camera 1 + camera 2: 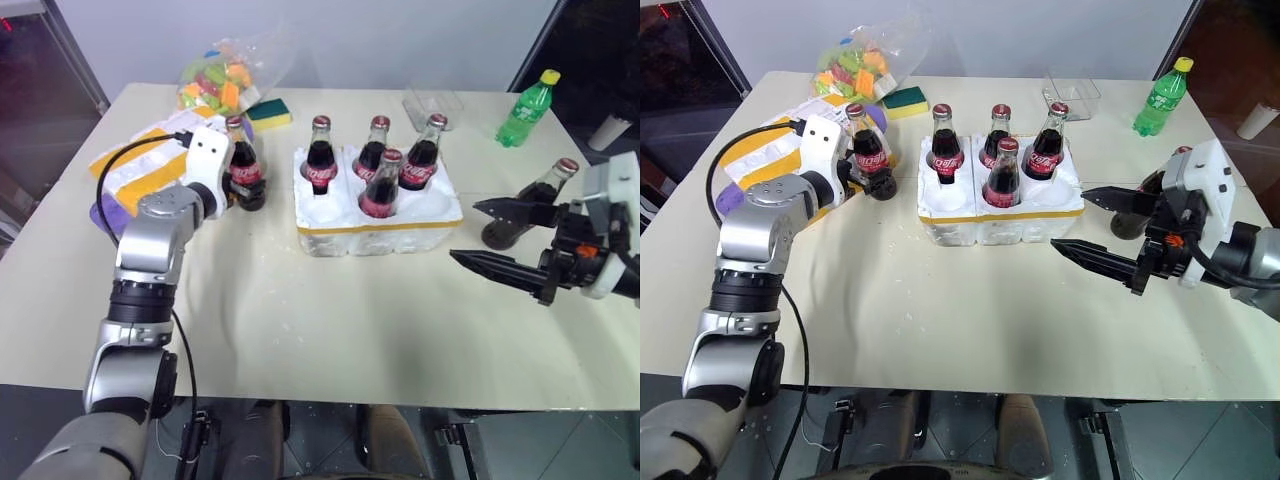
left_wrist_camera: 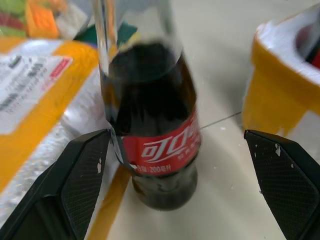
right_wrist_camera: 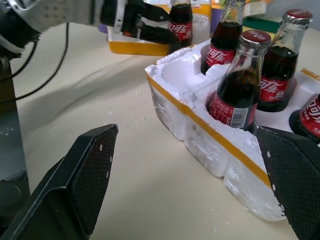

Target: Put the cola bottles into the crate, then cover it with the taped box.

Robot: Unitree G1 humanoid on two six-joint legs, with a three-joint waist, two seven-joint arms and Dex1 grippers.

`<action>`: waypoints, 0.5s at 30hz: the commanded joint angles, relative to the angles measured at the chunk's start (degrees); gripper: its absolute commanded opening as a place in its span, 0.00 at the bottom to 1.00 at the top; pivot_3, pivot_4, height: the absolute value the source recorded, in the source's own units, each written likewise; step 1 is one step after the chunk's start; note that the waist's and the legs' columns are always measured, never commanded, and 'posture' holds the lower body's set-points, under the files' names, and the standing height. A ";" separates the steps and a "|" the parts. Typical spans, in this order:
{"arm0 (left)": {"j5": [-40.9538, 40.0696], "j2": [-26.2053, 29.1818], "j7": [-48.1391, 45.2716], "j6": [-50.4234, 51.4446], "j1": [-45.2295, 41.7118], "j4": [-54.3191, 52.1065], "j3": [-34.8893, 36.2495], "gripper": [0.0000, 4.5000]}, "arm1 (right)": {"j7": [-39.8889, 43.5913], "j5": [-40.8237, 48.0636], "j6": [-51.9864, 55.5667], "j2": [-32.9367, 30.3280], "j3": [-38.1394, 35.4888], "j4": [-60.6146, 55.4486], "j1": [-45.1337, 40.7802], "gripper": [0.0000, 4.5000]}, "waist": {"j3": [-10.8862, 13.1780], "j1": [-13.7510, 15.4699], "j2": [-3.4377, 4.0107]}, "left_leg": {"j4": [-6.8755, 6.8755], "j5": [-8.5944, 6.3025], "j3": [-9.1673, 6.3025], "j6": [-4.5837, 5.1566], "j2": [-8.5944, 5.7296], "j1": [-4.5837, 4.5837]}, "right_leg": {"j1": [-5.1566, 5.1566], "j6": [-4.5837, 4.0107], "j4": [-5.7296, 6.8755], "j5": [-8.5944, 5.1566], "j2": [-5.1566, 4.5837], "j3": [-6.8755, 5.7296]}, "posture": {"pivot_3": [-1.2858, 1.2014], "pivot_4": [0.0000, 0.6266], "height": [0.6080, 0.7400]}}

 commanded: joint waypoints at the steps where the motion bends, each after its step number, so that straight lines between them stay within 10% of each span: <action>1: 1.16 -0.60 0.83 -4.68 -3.50 3.67 -0.46 0.99 | -0.97 0.86 0.15 -0.29 -3.11 -0.66 -0.53 1.00 | 0.00 0.06 0.00 | 0.00 0.00 0.00 0.00 0.00 0.00 | 0.00 0.00 0.02 0.00 0.00 0.00 | 0.52 0.24 0.99; 15: 3.77 -3.26 2.89 -13.21 -9.83 21.78 -1.39 0.99 | -4.74 2.18 1.72 -0.30 -5.95 -0.84 -0.58 1.00 | 0.00 0.08 -0.01 | -0.02 0.00 0.00 0.00 -0.02 0.00 | -0.03 0.01 0.04 0.00 -0.01 0.00 | 0.52 0.24 0.99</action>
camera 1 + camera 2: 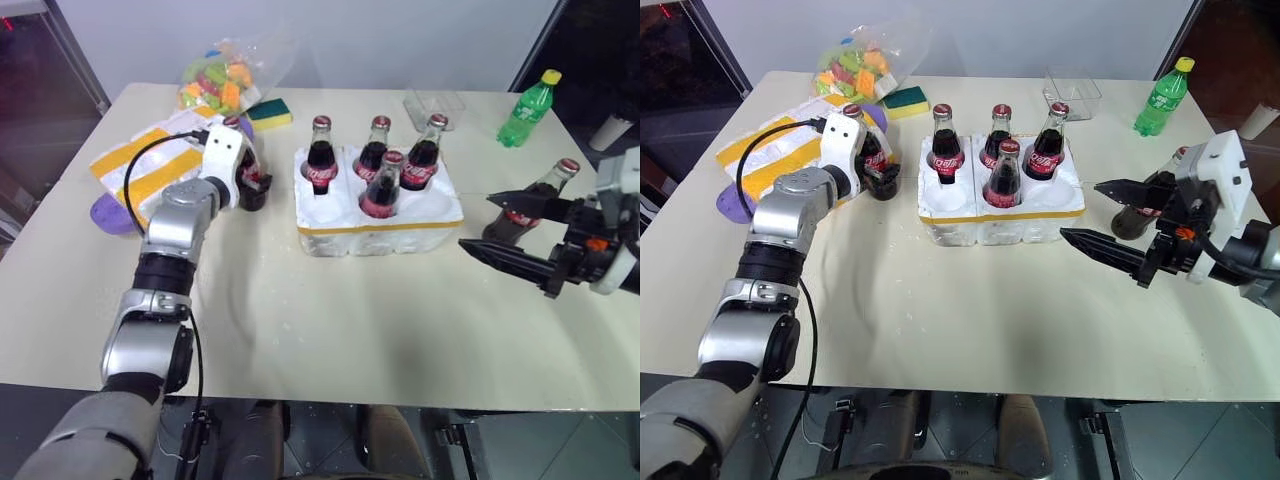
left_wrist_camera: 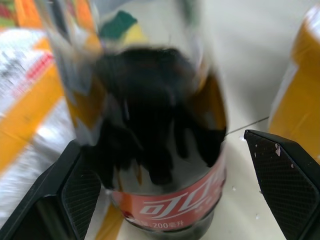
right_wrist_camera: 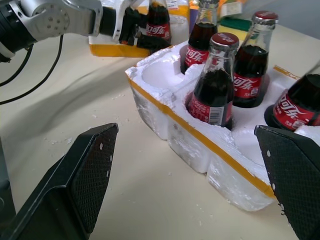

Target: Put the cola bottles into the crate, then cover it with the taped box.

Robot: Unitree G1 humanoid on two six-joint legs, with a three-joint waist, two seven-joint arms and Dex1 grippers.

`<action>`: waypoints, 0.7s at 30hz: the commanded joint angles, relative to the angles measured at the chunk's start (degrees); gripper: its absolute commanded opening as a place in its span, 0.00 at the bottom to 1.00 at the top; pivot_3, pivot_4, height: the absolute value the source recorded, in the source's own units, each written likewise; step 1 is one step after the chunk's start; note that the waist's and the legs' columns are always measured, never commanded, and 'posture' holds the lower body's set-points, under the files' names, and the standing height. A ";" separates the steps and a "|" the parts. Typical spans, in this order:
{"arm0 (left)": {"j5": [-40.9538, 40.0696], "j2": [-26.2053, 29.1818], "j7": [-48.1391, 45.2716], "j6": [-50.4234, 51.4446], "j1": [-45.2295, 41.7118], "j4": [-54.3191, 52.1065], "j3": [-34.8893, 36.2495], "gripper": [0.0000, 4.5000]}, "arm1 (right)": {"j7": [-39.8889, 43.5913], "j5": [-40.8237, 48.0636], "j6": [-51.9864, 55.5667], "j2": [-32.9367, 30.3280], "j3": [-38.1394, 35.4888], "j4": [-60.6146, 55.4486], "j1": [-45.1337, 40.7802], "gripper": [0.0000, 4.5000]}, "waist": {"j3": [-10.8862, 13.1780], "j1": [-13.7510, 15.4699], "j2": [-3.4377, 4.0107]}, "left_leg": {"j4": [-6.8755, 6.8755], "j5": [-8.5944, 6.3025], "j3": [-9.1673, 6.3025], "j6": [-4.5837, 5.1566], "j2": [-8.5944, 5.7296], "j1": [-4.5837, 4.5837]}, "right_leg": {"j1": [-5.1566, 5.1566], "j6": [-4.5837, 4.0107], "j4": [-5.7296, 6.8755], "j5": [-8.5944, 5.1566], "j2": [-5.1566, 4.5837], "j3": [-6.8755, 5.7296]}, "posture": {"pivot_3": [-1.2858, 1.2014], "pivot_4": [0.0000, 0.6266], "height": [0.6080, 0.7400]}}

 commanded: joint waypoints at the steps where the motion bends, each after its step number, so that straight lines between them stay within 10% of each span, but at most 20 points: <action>1: 0.30 0.07 -0.07 -2.86 -2.33 0.64 0.42 0.94 | -1.09 1.10 0.02 -0.15 -3.35 -0.96 -0.58 1.00 | 0.00 -0.09 0.00 | -0.01 0.00 0.00 0.00 0.00 0.00 | -0.01 0.00 0.01 0.00 0.00 0.00 | 0.52 0.24 0.99; 5: -0.24 0.43 -1.35 -3.84 -2.88 0.41 1.03 0.62 | -1.84 1.28 -0.12 0.51 -4.16 -1.84 0.77 1.00 | 0.00 -0.06 -0.01 | -0.02 0.00 0.00 0.00 0.00 -0.03 | -0.05 0.00 0.04 0.00 0.00 0.00 | 0.52 0.24 0.99; 21: -21.64 13.40 -24.58 18.67 -7.84 -18.62 8.86 0.63 | -3.54 1.13 -1.06 2.82 -4.30 -3.03 4.21 1.00 | 0.04 -0.32 -0.05 | -0.14 0.01 0.01 -0.02 0.00 -0.18 | -0.30 0.00 0.10 0.00 0.00 0.01 | 0.52 0.24 0.99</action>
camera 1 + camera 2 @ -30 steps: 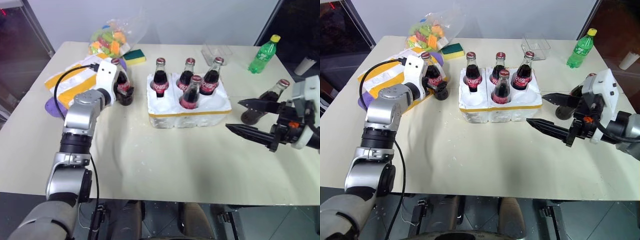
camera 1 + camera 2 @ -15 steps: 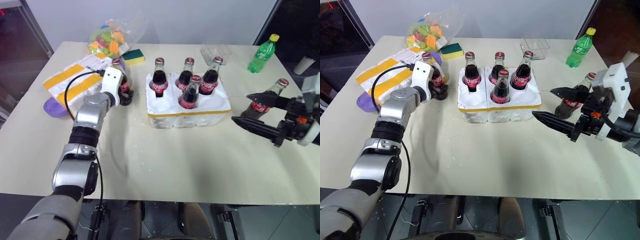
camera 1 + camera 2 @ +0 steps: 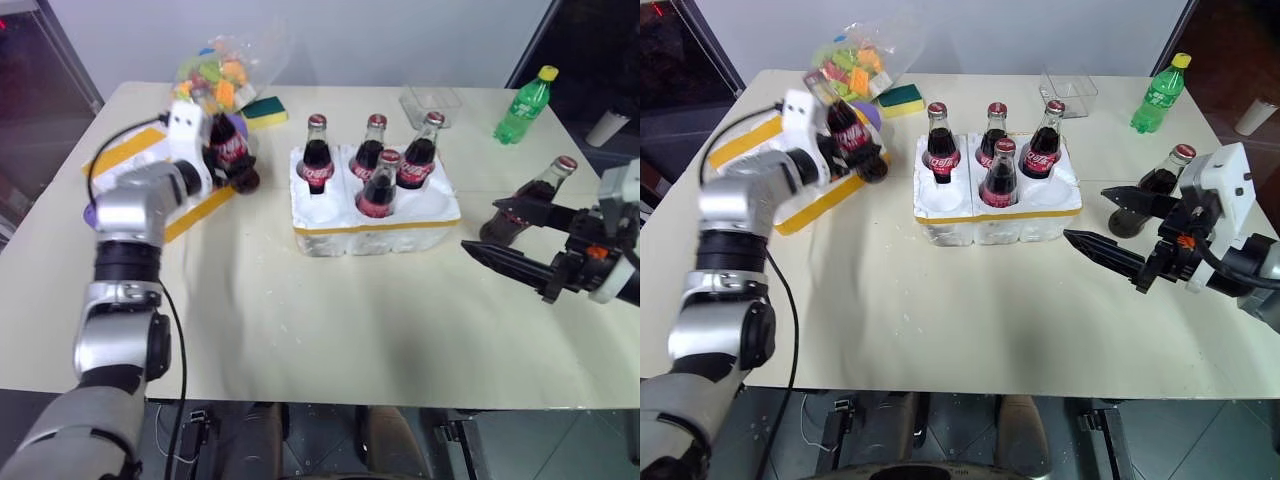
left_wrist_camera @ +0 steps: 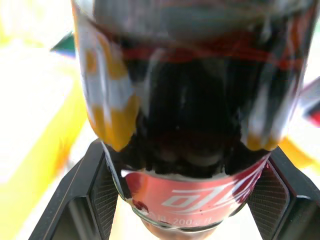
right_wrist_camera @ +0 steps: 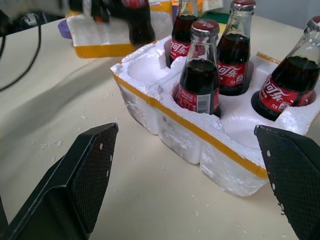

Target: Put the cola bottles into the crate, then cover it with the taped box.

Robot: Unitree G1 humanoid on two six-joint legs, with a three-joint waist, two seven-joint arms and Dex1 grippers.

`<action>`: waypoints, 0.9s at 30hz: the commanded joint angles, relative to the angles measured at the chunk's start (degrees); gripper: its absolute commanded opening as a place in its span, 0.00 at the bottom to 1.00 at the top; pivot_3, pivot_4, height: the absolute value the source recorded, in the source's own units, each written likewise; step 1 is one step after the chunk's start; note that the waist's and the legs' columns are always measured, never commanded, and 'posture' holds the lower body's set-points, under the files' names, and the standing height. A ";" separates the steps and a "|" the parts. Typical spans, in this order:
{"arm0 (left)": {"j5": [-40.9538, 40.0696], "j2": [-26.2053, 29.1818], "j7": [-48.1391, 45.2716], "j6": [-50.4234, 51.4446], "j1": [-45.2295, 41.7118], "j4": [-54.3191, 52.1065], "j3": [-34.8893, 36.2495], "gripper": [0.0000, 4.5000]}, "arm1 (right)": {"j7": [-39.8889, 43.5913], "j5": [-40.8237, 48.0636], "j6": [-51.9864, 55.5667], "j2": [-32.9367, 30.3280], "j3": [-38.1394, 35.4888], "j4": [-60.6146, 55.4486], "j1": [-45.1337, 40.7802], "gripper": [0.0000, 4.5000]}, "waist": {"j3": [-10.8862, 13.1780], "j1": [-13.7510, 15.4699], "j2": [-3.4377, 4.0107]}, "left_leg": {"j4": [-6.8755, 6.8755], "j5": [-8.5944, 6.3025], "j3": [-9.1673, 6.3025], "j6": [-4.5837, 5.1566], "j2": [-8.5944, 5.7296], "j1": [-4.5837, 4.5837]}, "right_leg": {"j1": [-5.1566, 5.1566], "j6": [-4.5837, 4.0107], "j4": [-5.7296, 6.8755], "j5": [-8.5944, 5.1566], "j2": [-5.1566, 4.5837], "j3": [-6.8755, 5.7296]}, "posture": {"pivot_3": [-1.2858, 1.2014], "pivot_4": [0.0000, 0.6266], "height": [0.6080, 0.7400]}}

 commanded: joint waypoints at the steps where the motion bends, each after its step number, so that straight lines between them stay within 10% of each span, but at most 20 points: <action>1: -6.80 3.54 -8.70 4.50 -3.93 -9.55 0.51 0.63 | -0.25 -0.02 -1.04 0.51 -2.03 -0.83 0.14 1.00 | 0.00 0.09 0.00 | 0.00 0.00 0.00 0.00 0.00 0.00 | 0.00 0.00 0.00 0.00 0.00 0.00 | 0.52 0.24 0.99; 22: 4.60 -2.78 -15.89 -10.91 0.70 -10.29 -19.44 0.63 | -3.83 1.29 -0.77 2.52 -6.12 -4.09 5.26 1.00 | 0.00 0.01 0.02 | -0.01 0.03 0.01 -0.04 0.00 0.06 | 0.04 -0.03 0.01 -0.02 0.00 0.03 | 0.52 0.24 0.99; 25: 5.89 -3.98 -15.72 -12.80 1.14 -9.21 -20.11 0.95 | -4.08 1.06 -1.11 2.63 -5.83 -3.96 5.48 1.00 | 0.00 0.01 0.02 | 0.00 0.03 0.00 -0.04 0.00 0.06 | 0.04 -0.03 0.01 -0.02 0.00 0.03 | 0.52 0.24 0.99; 27: 6.10 -4.97 -15.53 -13.13 1.63 -8.92 -20.11 0.98 | -4.32 0.47 -1.41 2.73 -5.29 -3.60 5.36 1.00 | -0.01 0.04 0.03 | -0.01 0.03 0.00 -0.04 0.00 0.06 | 0.04 -0.03 0.01 -0.02 0.00 0.03 | 0.52 0.24 0.99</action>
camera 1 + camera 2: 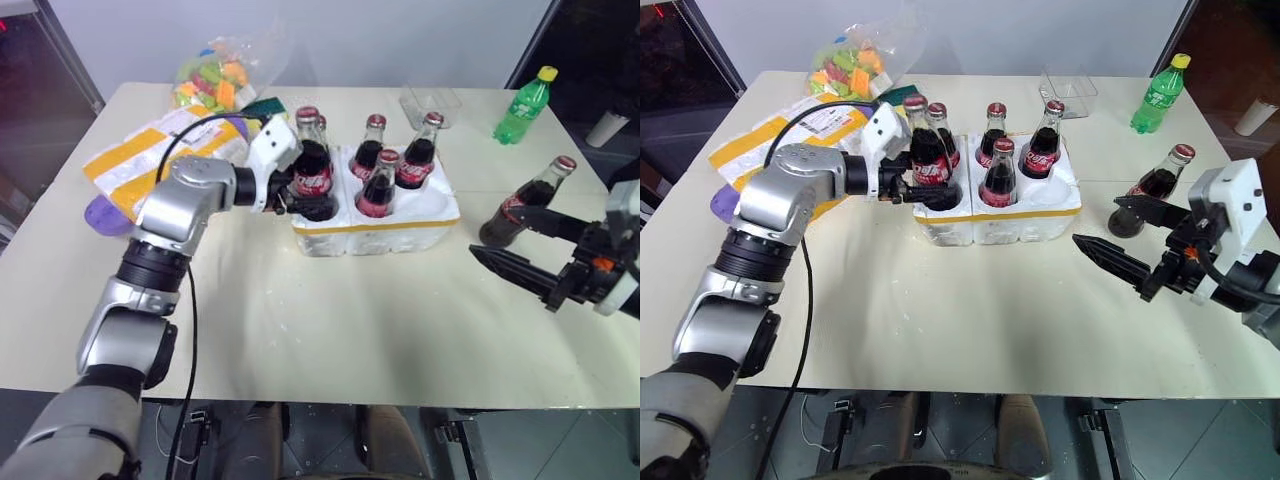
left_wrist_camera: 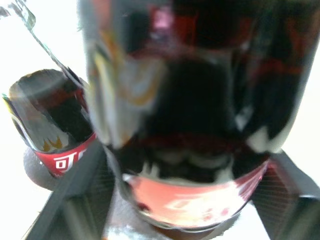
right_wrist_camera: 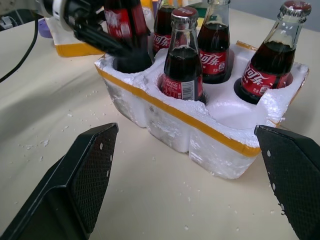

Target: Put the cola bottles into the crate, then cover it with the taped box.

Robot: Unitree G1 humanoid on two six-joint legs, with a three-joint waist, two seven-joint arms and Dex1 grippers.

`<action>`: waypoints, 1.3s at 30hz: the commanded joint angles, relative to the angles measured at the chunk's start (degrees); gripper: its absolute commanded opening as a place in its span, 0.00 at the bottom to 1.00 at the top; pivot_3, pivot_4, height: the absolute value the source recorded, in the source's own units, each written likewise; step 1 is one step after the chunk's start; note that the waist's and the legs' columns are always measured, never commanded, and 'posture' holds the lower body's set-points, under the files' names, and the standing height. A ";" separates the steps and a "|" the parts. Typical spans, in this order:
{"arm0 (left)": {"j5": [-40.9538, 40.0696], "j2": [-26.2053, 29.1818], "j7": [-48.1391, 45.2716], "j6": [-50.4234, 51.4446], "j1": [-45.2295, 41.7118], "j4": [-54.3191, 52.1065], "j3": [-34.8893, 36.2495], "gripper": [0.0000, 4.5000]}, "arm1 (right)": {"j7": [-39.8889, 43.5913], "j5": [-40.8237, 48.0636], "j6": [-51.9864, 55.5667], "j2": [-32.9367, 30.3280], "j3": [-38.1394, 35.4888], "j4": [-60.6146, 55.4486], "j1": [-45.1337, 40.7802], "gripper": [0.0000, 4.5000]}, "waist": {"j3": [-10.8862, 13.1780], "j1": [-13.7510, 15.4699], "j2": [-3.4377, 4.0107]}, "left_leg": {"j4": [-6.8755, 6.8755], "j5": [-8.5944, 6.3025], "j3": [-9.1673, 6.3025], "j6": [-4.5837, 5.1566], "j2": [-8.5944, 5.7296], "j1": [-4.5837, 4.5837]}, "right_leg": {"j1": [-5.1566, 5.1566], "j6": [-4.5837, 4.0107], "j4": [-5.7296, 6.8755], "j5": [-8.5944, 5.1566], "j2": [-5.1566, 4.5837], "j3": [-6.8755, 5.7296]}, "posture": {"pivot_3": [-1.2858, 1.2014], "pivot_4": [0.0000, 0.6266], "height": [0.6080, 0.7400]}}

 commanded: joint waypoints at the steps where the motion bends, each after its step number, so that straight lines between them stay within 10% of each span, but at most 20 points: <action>1: 0.26 -1.20 0.55 -1.37 0.01 -0.88 1.01 0.98 | -0.67 -1.07 -1.58 0.63 -0.72 -0.41 -0.36 1.00 | -0.01 0.04 0.00 | 0.00 0.00 0.00 0.00 0.00 0.00 | 0.00 0.00 0.00 0.00 0.00 0.00 | 0.52 0.24 0.99; 18: -33.51 16.68 -9.55 26.12 11.86 -34.21 21.55 0.98 | -10.87 -23.94 -7.88 10.10 2.69 17.10 -0.48 1.00 | -0.05 -0.14 0.10 | 0.02 0.00 0.06 0.00 0.01 0.27 | 0.27 -0.23 -0.02 -0.13 -0.02 0.05 | 0.52 0.24 0.99; 39: -34.57 14.12 -1.71 20.64 15.25 -39.88 16.03 0.98 | -3.49 -35.02 -16.66 13.69 20.33 47.81 -28.07 1.00 | -0.04 -0.42 0.13 | -0.07 0.02 0.10 -0.01 0.01 0.49 | 0.39 -0.17 0.00 -0.10 0.01 0.09 | 0.52 0.24 0.99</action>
